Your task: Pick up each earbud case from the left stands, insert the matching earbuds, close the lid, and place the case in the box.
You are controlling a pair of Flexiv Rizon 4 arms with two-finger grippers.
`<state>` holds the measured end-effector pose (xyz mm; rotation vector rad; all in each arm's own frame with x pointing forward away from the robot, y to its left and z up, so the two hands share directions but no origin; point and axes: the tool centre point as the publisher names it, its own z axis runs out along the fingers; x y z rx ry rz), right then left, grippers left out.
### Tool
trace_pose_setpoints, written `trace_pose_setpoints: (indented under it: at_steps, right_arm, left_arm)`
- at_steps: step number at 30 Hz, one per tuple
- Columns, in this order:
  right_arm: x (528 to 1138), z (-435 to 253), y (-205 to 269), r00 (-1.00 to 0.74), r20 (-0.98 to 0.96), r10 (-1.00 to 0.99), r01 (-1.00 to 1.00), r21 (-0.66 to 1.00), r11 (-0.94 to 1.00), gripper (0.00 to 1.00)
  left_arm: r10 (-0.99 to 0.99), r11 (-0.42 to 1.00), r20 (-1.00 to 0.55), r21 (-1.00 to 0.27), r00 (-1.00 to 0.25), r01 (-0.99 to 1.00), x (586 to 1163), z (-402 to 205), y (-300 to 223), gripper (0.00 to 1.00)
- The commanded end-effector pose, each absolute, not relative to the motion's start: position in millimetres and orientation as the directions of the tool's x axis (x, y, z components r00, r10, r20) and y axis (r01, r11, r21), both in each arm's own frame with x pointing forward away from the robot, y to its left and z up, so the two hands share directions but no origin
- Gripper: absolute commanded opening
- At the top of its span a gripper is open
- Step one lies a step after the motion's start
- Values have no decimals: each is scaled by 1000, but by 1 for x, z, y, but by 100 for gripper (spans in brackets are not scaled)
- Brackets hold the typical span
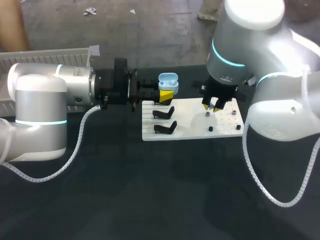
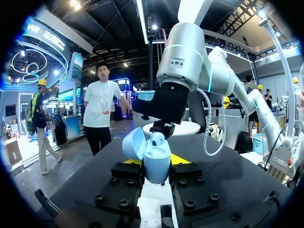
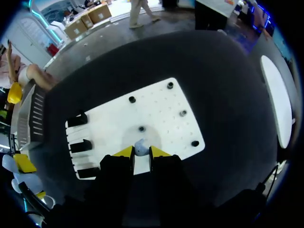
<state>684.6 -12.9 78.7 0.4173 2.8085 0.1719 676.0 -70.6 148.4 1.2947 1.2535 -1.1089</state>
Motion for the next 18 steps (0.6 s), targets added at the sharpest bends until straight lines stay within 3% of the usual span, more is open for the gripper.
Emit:
trace_pose_setpoints:
  at_steps: [1,18]
  right_arm:
    - [671,98,-19,-926,-256,277,243,155,957,0]
    - [638,130,-19,-957,-228,182,149,155,977,0]
  left_arm:
    - [99,22,-994,56,54,998,674,148,-71,0]
    - [99,22,-994,56,54,998,674,148,-71,0]
